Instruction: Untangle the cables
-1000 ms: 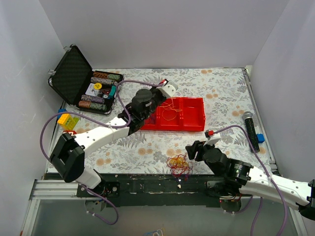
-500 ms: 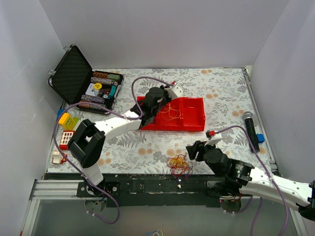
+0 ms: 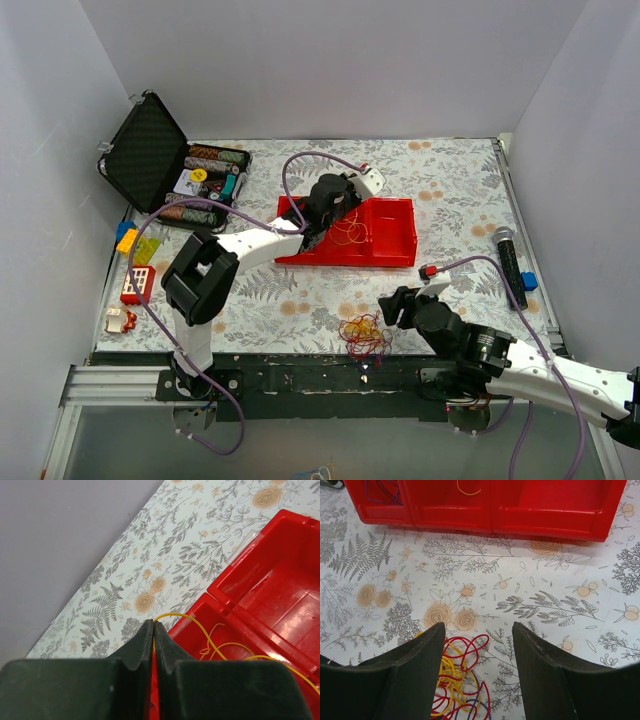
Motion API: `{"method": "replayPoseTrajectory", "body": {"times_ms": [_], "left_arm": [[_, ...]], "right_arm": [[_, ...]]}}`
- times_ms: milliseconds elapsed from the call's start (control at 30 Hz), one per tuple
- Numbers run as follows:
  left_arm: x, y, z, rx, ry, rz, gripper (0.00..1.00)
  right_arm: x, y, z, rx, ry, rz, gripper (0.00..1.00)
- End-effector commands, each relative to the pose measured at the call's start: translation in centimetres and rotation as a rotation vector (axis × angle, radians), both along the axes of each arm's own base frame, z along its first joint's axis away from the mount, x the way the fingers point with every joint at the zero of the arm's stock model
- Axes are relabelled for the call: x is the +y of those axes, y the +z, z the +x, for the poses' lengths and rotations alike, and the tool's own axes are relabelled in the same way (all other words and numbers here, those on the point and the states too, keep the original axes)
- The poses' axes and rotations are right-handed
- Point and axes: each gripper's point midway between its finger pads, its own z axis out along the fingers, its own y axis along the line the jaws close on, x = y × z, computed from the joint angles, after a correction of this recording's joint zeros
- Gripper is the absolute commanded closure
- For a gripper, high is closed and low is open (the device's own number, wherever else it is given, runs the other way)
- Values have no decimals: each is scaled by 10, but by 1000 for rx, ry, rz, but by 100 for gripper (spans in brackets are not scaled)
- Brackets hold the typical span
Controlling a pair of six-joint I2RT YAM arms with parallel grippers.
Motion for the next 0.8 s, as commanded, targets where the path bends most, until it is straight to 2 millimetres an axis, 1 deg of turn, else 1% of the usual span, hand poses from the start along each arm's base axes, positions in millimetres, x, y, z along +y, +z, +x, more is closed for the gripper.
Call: {"method": "replayPoseTrajectory", "body": {"times_ms": [0,33,100,267,333,467,567,633,700,733,767], "left_arm": [[-20,19,-2,-12,-65,-83,100],[-21,13,-3,-11,-76,-73,100],[-18,-4,-5,-12,-88,-33,100],[1,-44,-1,16,-57,25,100],[6,-52,4,18,-38,41,100],[7,-53,13,25,-32,49,100],[3,-51,13,64,-41,49,99],[3,-45,12,68,-49,44,92],[3,-37,9,83,-55,28,88],[3,-31,6,92,-64,19,83],[3,-29,2,109,-78,20,78]], "right_arm": [[0,1,4,-4,-31,10,36],[0,1,4,-3,-32,5,36],[0,3,4,-4,-36,10,36],[0,7,6,-16,-43,16,36],[0,7,6,-16,-40,15,36],[1,6,6,-11,-40,12,35],[3,4,6,-10,-39,14,35],[4,3,6,-9,-36,11,35],[4,2,7,-8,-37,7,35],[5,2,6,-8,-33,5,35],[5,2,7,-9,-35,9,35]]}}
